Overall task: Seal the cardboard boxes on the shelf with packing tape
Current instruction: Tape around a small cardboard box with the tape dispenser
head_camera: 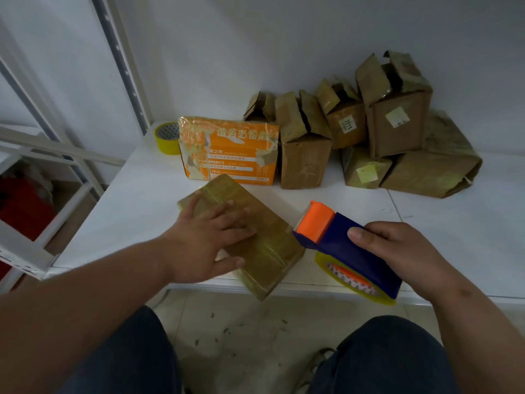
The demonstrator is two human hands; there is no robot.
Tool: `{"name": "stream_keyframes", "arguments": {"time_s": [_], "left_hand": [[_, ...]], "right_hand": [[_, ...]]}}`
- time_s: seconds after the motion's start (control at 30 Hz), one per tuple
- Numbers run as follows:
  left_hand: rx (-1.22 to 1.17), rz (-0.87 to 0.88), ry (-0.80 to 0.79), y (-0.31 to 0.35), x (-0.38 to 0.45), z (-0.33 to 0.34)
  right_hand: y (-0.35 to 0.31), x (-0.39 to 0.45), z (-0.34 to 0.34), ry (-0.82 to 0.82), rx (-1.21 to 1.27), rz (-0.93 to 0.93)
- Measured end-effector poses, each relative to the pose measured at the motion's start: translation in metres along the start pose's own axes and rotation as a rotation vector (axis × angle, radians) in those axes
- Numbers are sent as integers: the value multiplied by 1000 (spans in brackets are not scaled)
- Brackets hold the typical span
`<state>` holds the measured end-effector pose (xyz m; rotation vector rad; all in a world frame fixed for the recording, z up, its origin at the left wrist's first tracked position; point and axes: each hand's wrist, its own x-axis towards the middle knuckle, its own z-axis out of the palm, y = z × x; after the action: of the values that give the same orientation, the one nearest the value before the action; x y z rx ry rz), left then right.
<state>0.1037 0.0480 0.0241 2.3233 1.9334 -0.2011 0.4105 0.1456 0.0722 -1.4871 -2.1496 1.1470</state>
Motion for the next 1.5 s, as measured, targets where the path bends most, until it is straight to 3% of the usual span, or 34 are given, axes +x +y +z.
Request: {"name": "stream_keyframes", "arguments": {"time_s": [0.1, 0.2, 0.3, 0.4, 0.5, 0.7, 0.8, 0.9, 1.17, 1.33, 1.5], "left_hand": [[-152, -169, -49, 53, 0, -4], [-143, -213, -141, 94, 8, 10], [-94, -142, -58, 84, 4, 20], [9, 20, -118, 62, -5, 16], [-38, -50, -170, 54, -10, 3], [-1044, -416, 226, 75, -5, -18], [-1410, -540, 151, 83, 3, -34], [-1610, -566, 78, 82, 5, -38], [-1573, -571, 124, 82, -3, -38], [-1400, -600, 231, 78, -7, -42], [-1443, -578, 342, 66, -15, -56]], "right_hand": [[3, -1, 2, 27, -24, -11], [4, -1, 3, 37, -24, -18], [6, -3, 0, 38, -14, -31], [5, -7, -4, 35, -8, -50], [6, -11, -4, 29, 6, -81], [-3, -14, -2, 4, 6, -151], [-9, -16, -2, -21, -5, -171], [-14, -19, 0, -42, -25, -177], [-21, -24, 13, -73, -96, -190], [-27, -26, 17, -105, -127, -234], [-34, -29, 7, -149, -98, -285]]}}
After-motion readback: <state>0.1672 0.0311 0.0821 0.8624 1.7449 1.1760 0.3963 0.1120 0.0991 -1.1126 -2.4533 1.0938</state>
